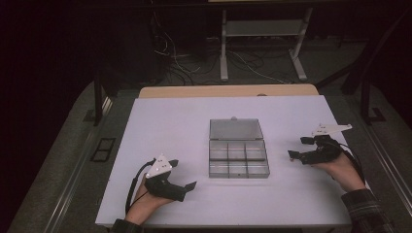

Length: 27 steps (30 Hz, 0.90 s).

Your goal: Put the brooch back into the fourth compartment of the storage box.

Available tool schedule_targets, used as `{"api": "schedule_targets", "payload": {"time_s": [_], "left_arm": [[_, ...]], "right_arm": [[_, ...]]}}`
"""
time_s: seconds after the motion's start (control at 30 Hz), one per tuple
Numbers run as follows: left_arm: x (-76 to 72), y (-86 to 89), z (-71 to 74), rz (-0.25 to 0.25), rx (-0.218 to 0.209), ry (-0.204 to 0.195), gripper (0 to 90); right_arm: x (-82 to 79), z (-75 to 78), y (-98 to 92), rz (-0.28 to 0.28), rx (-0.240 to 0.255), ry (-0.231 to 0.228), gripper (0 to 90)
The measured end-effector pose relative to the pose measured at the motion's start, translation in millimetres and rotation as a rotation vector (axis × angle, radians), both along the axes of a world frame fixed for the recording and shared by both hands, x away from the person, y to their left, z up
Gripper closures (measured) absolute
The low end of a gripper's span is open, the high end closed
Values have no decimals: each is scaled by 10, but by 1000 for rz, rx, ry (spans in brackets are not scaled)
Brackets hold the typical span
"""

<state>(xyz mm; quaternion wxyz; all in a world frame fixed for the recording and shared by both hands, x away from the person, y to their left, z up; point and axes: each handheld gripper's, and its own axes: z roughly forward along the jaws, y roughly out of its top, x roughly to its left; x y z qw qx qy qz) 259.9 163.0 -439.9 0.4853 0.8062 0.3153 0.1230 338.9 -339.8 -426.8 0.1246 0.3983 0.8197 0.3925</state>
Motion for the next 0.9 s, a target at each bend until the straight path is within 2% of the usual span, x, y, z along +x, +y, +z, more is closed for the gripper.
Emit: {"api": "schedule_targets", "payload": {"time_s": [0.07, 0.23, 0.67, 0.9], "left_arm": [[-1, -2, -2, 0, 0, 2, 0], [-1, -3, -6, -4, 15, 7, 0], [0, -12, -25, -10, 26, 14, 0], [-1, -14, -27, -12, 25, 12, 0]], "right_arm": [[5, -20, 1, 8, -16, 3, 228], [9, -67, 28, 24, -50, 32, 266], [3, -127, 51, 77, -98, 77, 580], [0, -152, 81, 109, -119, 98, 690]]}}
